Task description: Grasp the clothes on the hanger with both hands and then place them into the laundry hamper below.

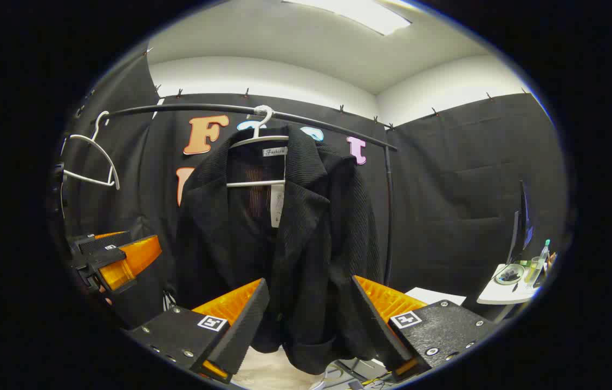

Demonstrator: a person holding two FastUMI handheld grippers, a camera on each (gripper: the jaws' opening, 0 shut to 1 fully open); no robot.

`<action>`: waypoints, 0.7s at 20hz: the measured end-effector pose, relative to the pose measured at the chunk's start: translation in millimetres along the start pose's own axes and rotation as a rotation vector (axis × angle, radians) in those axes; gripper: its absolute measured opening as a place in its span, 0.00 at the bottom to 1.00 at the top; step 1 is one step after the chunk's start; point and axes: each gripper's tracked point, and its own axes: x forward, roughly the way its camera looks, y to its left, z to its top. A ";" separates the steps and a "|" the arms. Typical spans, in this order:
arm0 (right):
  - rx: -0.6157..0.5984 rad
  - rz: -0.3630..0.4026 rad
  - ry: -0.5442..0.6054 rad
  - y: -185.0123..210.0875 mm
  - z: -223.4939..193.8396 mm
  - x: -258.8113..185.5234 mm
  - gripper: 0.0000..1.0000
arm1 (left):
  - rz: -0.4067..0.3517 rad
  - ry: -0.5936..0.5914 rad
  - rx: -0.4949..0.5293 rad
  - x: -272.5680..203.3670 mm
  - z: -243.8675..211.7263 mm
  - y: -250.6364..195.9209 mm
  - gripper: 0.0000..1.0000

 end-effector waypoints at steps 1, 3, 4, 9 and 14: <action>0.000 -0.005 -0.003 -1.3 1.3 0.4 0.94 | -0.003 0.002 -0.008 0.3 -0.5 -0.5 0.99; 0.000 -0.010 -0.007 -2.5 2.8 1.2 0.98 | 0.000 0.008 -0.017 2.3 -2.0 1.9 1.00; 0.000 -0.013 -0.008 -3.3 2.7 1.9 0.97 | 0.002 0.010 -0.017 2.6 -3.3 2.5 1.00; 0.000 -0.022 0.003 -5.4 -1.2 3.7 0.90 | -0.003 0.015 -0.008 6.5 -4.6 2.0 1.00; 0.004 -0.029 -0.003 -5.7 0.3 4.9 0.97 | -0.010 0.017 -0.013 7.3 -4.3 1.0 1.00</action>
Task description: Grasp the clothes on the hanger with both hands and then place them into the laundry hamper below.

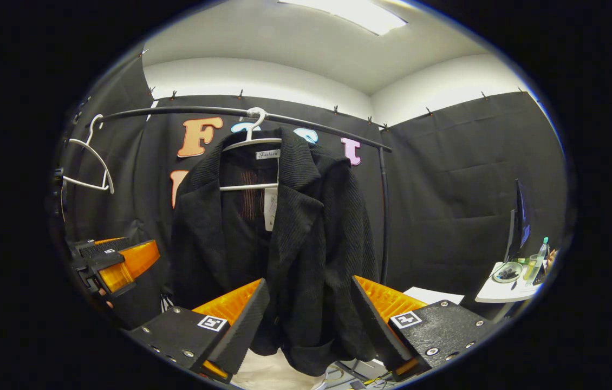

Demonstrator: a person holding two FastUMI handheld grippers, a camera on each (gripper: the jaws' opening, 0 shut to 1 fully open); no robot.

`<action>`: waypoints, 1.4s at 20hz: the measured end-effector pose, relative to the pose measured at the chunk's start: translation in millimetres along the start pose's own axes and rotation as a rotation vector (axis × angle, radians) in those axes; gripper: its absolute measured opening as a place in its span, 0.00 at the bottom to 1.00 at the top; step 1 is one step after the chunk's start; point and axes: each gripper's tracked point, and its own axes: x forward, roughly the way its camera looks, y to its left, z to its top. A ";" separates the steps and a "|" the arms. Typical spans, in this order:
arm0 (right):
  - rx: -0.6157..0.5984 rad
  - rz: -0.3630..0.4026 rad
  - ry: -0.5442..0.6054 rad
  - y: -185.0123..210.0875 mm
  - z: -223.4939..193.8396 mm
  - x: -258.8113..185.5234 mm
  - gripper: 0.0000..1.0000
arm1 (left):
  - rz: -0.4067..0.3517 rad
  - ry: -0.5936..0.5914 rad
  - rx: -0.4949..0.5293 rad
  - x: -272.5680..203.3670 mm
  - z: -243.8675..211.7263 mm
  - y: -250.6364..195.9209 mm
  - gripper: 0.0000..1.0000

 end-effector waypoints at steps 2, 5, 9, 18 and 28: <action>0.003 0.001 0.003 0.2 -0.5 -0.9 0.94 | -0.002 -0.003 -0.001 0.4 1.0 0.4 1.00; 0.006 -0.004 0.004 -1.0 -0.1 -1.5 0.94 | -0.002 -0.002 -0.004 0.1 2.1 1.3 1.00; 0.006 -0.006 -0.001 -1.4 2.7 -2.2 0.94 | 0.000 -0.003 -0.008 0.9 3.3 2.5 1.00; 0.001 0.001 -0.006 -1.2 8.7 -5.1 0.94 | -0.024 0.010 -0.017 3.7 7.5 -0.4 0.97; 0.047 0.038 0.008 -2.6 31.4 29.3 0.94 | -0.137 0.003 -0.024 34.7 19.4 -29.3 0.96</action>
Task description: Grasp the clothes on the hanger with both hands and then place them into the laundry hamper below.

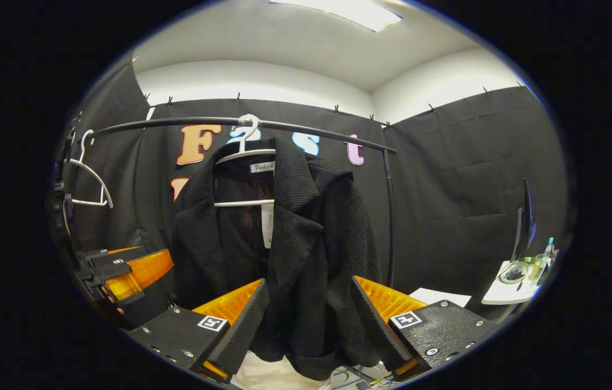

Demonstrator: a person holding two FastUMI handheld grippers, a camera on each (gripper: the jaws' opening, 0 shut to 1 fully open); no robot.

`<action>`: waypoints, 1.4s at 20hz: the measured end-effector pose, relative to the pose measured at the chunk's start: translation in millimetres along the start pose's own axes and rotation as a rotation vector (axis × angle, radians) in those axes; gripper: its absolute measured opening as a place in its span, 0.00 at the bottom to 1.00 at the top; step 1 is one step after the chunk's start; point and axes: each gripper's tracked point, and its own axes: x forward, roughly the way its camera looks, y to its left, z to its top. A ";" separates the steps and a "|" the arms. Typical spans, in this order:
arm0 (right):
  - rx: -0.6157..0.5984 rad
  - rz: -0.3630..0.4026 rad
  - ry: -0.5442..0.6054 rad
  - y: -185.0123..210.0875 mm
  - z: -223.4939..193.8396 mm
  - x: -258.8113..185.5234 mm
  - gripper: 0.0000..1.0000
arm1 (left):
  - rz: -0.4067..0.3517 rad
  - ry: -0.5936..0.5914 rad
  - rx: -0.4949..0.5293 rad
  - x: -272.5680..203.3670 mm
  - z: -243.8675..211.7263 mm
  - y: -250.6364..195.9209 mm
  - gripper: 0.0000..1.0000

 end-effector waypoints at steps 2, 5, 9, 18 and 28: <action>-0.004 0.010 0.012 1.1 2.1 9.6 0.94 | -0.022 -0.001 -0.001 7.4 -0.4 -5.0 0.94; -0.008 0.027 0.020 7.2 7.0 21.9 0.90 | -0.053 0.010 -0.044 24.8 -3.8 -11.8 0.98; 0.017 0.030 0.035 11.9 9.7 34.0 0.94 | -0.071 0.006 -0.040 43.2 -3.8 -13.6 1.00; 0.003 0.005 0.054 16.3 0.9 58.3 0.94 | -0.080 0.027 -0.043 69.6 -20.8 -18.7 0.96; 0.051 0.027 0.074 29.5 0.0 87.3 0.93 | -0.064 0.041 -0.038 77.5 -29.2 -5.8 1.00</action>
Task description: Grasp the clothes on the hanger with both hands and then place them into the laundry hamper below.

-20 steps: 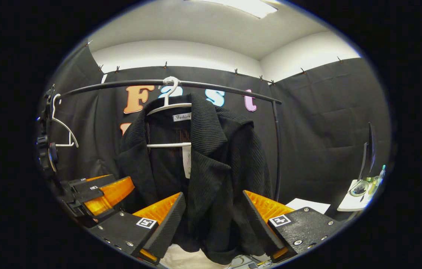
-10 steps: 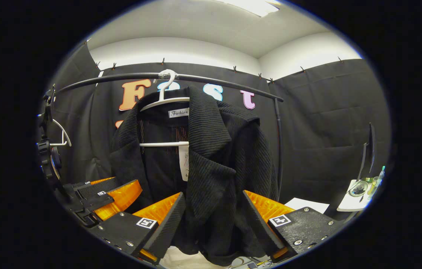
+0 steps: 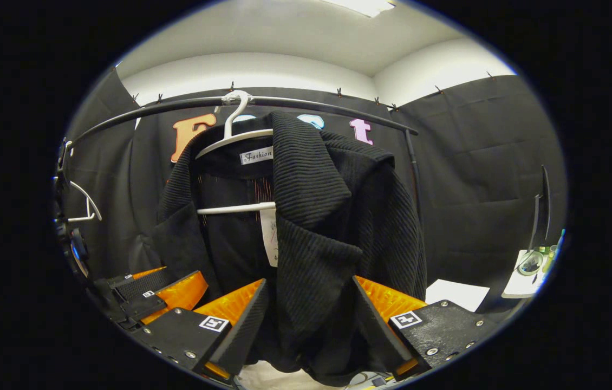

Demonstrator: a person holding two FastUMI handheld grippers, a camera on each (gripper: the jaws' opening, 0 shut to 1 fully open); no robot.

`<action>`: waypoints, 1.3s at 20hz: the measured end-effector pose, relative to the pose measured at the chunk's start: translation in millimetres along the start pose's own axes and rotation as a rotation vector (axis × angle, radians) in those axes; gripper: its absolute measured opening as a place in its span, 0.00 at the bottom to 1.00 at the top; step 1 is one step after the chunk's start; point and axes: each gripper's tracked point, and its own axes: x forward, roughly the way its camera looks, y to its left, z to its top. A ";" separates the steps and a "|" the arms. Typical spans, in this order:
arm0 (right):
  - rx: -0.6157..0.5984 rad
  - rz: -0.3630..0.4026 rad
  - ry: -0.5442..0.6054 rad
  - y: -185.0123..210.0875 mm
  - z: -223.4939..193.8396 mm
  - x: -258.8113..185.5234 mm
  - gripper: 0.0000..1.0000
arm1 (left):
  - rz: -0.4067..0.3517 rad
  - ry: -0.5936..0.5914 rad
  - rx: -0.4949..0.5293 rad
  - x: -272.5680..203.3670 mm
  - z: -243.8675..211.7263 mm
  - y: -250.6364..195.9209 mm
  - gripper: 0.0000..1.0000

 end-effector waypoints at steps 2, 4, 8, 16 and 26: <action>-0.006 -0.008 0.008 -0.2 -2.2 6.0 0.90 | 0.004 0.000 0.002 1.1 -0.1 1.3 0.96; -0.002 0.000 0.021 4.4 -5.8 10.3 0.76 | 0.004 -0.003 0.000 1.5 -0.1 0.9 0.96; 0.003 0.003 0.027 4.2 -8.9 14.3 0.66 | -0.006 -0.004 0.009 0.7 -0.2 -4.7 1.00; -0.008 -0.056 0.024 -22.7 -4.7 11.5 0.06 | -0.018 0.009 -0.005 11.4 -5.5 -6.5 0.98; -0.055 -0.012 0.017 -19.6 -4.4 5.1 0.06 | -0.043 0.023 0.026 34.0 -7.1 -29.7 0.86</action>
